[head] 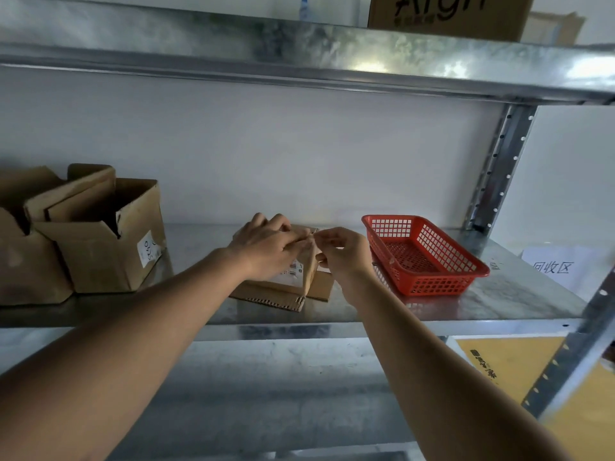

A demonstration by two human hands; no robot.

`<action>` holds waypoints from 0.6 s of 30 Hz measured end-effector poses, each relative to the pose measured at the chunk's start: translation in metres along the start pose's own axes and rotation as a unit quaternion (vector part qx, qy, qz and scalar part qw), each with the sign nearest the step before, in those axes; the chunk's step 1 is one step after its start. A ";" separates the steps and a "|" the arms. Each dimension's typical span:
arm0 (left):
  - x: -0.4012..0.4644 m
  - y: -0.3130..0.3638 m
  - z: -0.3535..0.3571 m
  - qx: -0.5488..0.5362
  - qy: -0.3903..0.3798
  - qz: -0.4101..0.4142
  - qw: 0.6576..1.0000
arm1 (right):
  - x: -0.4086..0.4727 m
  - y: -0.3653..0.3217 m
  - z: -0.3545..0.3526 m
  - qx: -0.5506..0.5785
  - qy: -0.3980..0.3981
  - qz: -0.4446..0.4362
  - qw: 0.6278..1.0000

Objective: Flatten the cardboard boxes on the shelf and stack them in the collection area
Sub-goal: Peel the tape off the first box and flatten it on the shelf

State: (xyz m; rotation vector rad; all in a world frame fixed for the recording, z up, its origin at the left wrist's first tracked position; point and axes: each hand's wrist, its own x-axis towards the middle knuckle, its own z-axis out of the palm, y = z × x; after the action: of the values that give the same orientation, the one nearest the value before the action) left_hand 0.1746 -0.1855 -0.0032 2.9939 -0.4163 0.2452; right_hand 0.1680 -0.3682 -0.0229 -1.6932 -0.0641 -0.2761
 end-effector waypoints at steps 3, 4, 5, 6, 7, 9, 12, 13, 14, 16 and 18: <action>0.006 -0.011 0.005 0.005 -0.010 0.022 1.000 | 0.001 -0.001 -0.005 -0.015 0.013 -0.024 1.000; 0.007 -0.013 0.009 0.018 -0.004 0.033 0.999 | 0.000 0.000 -0.008 -0.009 0.009 -0.033 0.999; 0.009 -0.015 0.014 0.030 0.008 0.043 0.999 | 0.000 0.001 -0.013 0.011 -0.005 -0.044 0.999; 0.011 -0.016 0.017 0.036 0.021 0.048 0.998 | -0.002 0.002 -0.018 0.044 -0.025 -0.053 0.997; 0.013 -0.017 0.020 0.035 0.031 0.050 0.998 | -0.003 0.004 -0.024 0.080 -0.046 -0.062 0.994; 0.017 -0.017 0.023 0.018 0.039 0.052 0.998 | -0.005 0.006 -0.034 0.117 -0.075 -0.070 0.988; 0.019 -0.017 0.026 -0.004 0.043 0.058 0.997 | -0.001 0.009 -0.037 0.160 -0.106 -0.022 0.981; 0.020 -0.018 0.027 -0.004 0.048 0.065 0.997 | 0.000 0.009 -0.034 0.178 -0.114 0.009 0.977; 0.021 -0.019 0.028 -0.003 0.055 0.074 0.996 | 0.001 0.010 -0.031 0.187 -0.119 0.041 0.974; 0.022 -0.020 0.029 -0.008 0.071 0.091 0.993 | 0.005 0.011 -0.025 0.165 -0.116 0.080 0.976; 0.025 -0.021 0.029 -0.017 0.075 0.092 0.993 | 0.009 0.013 -0.019 0.120 -0.097 0.075 0.985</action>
State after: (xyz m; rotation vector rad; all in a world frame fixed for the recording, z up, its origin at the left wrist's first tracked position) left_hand 0.2081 -0.1757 -0.0297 2.8785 -0.6739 0.4714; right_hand 0.1769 -0.3898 -0.0310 -1.4722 -0.1099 0.0112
